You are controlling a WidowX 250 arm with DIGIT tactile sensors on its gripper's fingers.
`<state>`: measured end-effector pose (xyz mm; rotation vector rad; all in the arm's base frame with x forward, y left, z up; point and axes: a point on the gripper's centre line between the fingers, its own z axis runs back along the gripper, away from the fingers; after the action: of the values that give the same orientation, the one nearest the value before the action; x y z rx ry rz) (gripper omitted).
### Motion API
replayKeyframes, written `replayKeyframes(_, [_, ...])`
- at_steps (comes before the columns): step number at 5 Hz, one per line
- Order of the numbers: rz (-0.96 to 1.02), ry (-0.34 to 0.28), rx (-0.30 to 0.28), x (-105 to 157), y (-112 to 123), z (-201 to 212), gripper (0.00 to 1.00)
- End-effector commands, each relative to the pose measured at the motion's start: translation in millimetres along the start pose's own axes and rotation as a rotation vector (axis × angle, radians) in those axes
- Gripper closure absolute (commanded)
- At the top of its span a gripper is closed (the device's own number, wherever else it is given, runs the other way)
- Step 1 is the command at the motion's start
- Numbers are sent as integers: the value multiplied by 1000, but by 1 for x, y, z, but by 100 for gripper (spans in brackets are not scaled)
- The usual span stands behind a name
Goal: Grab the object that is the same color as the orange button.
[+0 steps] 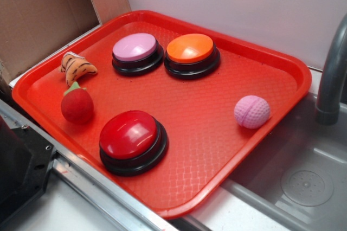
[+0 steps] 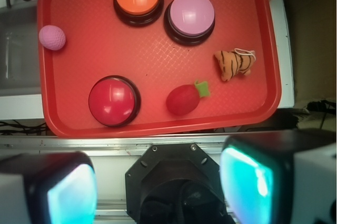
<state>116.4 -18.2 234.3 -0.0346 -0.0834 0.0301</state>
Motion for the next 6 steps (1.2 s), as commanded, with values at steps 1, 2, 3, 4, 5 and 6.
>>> replayKeyframes(1, [0,0,0,0,0,0,0])
replayKeyframes(2, [249,-48,-2,17,19,-15,0])
replayKeyframes(3, [477,-93,-24,27,37,-32,0])
replayKeyframes(4, [726,-164,-48,37,62,-59,0])
replayKeyframes(5, [935,-252,-13,48,90,-84,0])
replayKeyframes(6, [1045,-252,26,55,107,-109,0])
